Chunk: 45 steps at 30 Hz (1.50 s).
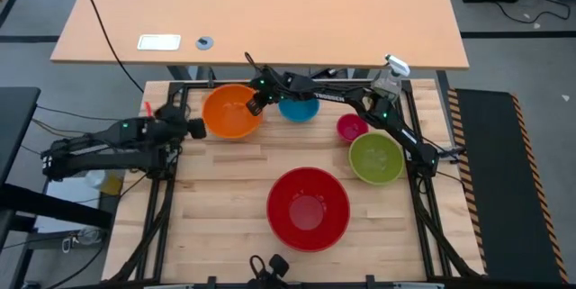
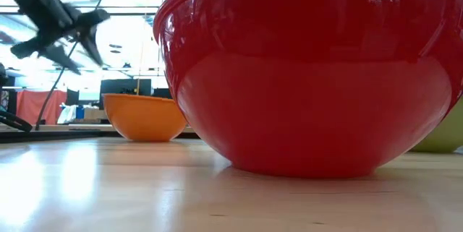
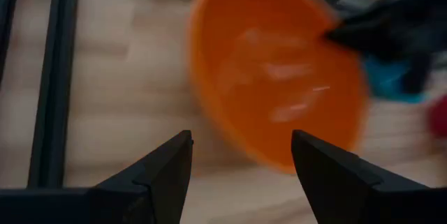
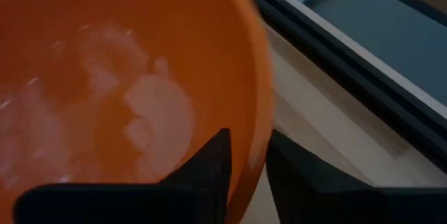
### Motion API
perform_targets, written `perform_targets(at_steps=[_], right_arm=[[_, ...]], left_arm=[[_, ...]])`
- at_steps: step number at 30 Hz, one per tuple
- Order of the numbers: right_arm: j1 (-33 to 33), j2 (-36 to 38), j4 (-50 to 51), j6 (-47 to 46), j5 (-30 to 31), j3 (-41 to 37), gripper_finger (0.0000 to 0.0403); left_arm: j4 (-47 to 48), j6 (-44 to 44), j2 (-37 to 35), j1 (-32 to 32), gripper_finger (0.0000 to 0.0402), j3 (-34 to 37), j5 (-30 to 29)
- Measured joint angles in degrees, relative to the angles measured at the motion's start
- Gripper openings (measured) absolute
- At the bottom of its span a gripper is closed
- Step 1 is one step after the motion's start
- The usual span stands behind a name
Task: Nest bowls inside each other
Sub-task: Stack the orange bowl on the red bowl
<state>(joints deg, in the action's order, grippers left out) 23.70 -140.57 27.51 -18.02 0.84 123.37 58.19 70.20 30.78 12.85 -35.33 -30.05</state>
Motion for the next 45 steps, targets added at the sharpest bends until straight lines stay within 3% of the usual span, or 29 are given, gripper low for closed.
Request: perform_targets(at_steps=[4,10,16,24,28,34,41,45], right_arm=[[-0.02,0.00,0.85,0.02,0.00,0.00,0.0072],[-0.02,0.00,2.18,-0.02,-1.09,-0.04,0.0041],[-0.08,0.00,2.80,-0.20,-6.11,0.13,0.0030],[-0.37,-0.02,12.68,2.90,-9.41,6.90,0.0032],[-0.26,0.00,18.32,4.70,-11.74,11.55,0.0032],[0.43,2.17,23.45,5.22,-17.76,11.58,0.0032],[0.20,7.35,30.34,9.88,-23.31,11.58,0.0032],[-1.74,11.73,36.16,13.54,-23.14,11.58,0.0032]], left_arm=[[-0.41,5.07,0.90,0.93,0.0245,4.07,2.72],[-1.94,4.62,0.73,0.98,0.0245,4.72,3.86],[-6.56,-1.41,0.68,0.61,0.0245,4.83,7.46],[-15.35,-15.07,0.25,0.04,0.0245,4.01,11.98],[-16.12,-20.13,0.28,0.06,0.0245,1.21,12.58],[-20.30,-29.34,-0.15,0.06,0.0245,-5.23,11.72],[-20.24,-32.75,-0.08,0.10,0.0245,-9.05,11.70],[-20.15,-32.77,0.00,0.10,0.0245,-9.05,11.72]])
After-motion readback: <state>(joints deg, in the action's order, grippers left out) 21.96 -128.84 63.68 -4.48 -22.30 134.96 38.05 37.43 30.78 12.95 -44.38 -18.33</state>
